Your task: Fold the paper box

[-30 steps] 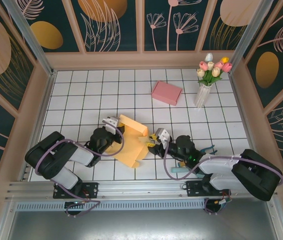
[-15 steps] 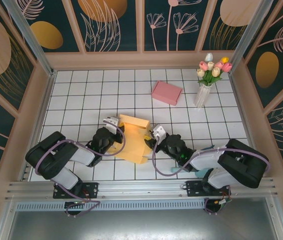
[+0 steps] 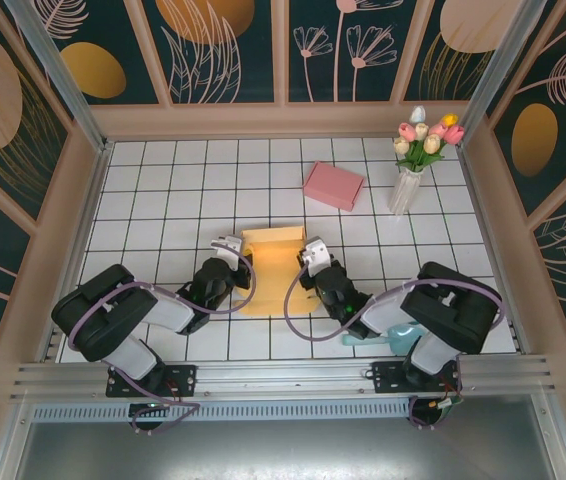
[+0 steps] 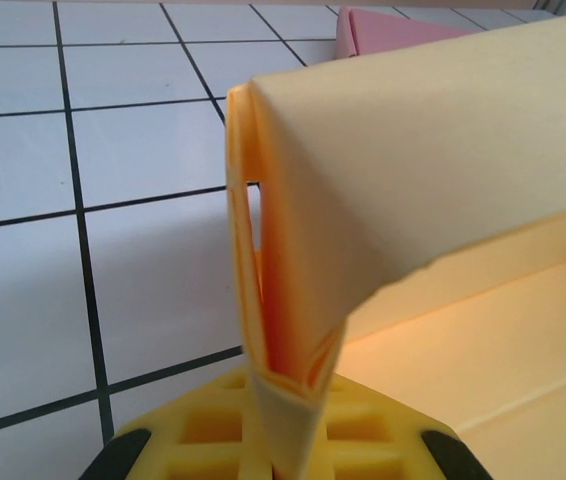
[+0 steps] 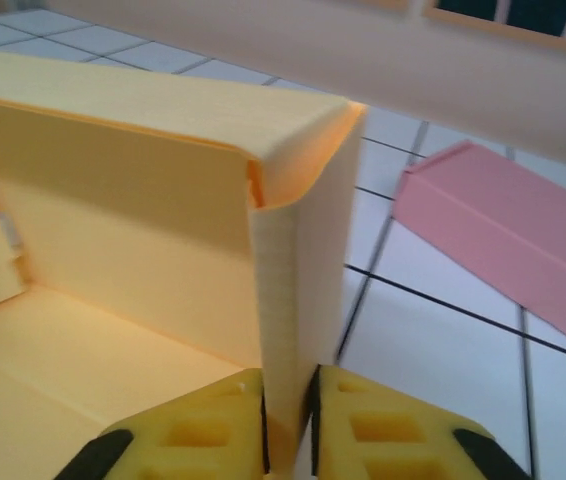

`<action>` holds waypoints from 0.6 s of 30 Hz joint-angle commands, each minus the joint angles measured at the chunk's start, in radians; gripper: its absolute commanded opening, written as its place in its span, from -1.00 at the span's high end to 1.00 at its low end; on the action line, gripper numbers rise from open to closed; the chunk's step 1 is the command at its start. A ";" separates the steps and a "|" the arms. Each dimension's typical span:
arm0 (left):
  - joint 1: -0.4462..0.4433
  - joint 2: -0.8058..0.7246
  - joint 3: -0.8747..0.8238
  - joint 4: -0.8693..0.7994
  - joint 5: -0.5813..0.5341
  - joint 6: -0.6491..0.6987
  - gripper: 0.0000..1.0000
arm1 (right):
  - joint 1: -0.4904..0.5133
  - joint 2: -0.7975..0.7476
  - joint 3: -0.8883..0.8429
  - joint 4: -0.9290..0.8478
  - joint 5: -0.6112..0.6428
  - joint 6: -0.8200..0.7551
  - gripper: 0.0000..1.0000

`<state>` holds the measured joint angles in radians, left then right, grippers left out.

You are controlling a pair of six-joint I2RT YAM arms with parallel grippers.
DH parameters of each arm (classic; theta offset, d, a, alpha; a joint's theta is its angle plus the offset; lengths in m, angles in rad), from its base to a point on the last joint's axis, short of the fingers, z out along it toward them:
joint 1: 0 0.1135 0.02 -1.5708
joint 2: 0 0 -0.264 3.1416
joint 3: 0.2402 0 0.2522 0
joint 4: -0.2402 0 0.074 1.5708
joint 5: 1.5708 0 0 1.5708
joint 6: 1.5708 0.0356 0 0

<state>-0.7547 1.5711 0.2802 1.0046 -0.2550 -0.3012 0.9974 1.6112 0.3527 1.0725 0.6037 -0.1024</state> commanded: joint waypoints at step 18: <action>-0.062 -0.168 0.082 -0.374 -0.298 -0.454 1.00 | -0.161 0.057 0.178 -0.324 0.423 0.379 1.00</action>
<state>-0.8291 1.4509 0.3851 0.6884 -0.4141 -0.6453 0.9371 1.6993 0.5308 0.8974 0.7803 0.1669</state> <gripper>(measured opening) 0.093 0.065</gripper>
